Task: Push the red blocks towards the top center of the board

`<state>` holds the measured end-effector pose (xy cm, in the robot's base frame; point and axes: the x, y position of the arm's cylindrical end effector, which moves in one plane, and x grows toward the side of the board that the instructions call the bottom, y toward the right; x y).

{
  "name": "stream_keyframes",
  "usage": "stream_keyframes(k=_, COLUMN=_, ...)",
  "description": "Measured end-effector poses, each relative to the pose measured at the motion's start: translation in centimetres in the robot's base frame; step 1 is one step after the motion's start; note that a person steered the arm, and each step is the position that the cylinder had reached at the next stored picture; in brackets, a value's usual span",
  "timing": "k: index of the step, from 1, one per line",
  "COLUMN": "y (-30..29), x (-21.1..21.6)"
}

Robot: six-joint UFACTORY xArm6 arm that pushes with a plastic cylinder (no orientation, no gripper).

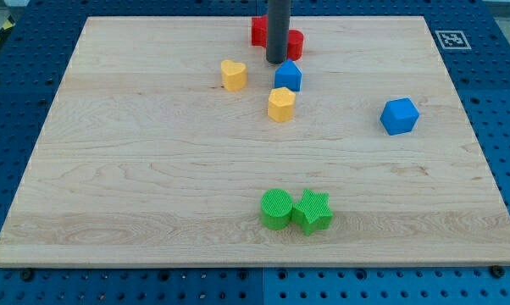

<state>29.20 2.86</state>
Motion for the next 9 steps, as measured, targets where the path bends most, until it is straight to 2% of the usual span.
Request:
stream_keyframes(k=2, y=0.6, x=0.9)
stream_keyframes(k=4, y=6.7, x=1.4)
stream_keyframes(k=9, y=5.0, x=-2.1)
